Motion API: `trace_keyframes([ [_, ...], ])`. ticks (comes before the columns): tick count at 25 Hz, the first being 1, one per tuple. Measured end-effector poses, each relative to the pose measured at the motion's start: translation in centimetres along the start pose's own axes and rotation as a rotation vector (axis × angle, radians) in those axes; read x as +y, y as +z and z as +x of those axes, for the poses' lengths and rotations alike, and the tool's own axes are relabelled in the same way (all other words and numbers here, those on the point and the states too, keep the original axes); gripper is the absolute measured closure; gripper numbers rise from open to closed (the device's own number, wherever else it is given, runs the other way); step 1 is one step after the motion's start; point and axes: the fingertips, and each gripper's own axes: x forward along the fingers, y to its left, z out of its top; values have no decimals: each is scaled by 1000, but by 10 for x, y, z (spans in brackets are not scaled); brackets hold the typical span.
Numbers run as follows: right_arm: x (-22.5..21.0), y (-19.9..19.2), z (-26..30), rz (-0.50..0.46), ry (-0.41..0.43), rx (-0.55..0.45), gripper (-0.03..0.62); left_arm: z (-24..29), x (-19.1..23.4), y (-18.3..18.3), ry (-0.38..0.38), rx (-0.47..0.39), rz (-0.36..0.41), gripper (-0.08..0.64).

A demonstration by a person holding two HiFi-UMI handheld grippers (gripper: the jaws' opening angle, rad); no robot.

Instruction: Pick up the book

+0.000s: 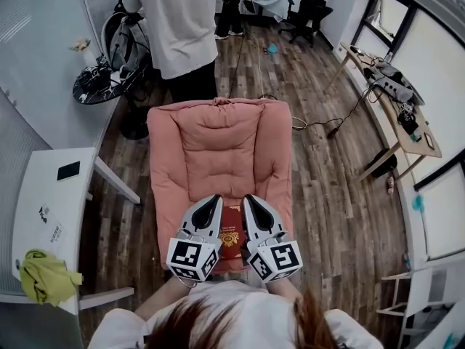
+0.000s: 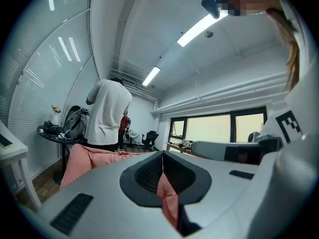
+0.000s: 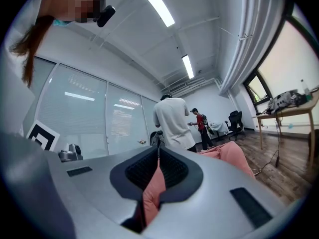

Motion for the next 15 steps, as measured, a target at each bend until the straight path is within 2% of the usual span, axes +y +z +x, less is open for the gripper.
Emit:
trace_keyframes([
  [8, -11, -21, 22, 6, -6, 56, 561, 18, 18, -22, 16, 47, -35, 554],
  [15, -20, -46, 36, 0, 8, 132, 561, 28, 35, -45, 70, 89, -76, 554],
])
